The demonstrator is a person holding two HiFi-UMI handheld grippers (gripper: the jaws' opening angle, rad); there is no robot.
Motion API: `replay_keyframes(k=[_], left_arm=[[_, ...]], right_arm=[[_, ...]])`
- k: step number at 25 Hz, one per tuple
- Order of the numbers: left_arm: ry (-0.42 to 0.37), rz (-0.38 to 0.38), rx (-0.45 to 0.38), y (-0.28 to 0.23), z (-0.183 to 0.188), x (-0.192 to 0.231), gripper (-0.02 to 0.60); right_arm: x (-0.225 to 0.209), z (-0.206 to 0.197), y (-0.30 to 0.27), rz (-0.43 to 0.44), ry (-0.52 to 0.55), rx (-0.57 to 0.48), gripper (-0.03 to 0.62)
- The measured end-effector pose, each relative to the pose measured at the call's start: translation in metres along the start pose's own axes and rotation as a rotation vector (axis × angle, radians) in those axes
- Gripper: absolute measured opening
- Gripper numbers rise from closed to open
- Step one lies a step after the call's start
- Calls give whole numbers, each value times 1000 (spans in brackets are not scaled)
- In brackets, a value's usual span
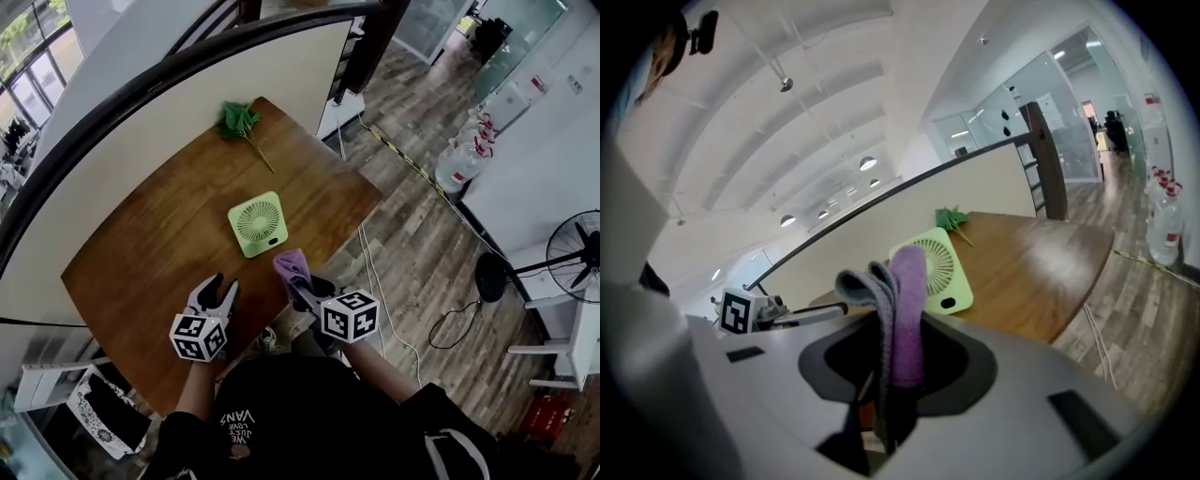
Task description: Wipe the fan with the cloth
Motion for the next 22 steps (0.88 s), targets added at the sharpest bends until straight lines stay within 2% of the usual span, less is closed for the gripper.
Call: replay_keyframes(k=[10,22], left_arm=[[57,31,46,-33,-6,17,149],[58,57,95,-79,-10,28,149]], right_arm=[[-15,29,-39,76,45,78,101],[-27,73,-86,252,160,196,100]])
Point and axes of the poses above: the fingertips, and each gripper's own axes: y backward along the fingers, x to its left, z out of its top, the point moved 9 cm from there along y, backward along the fingers, and after that the axes turned 3 degrees about x, right-handed, at the moved point
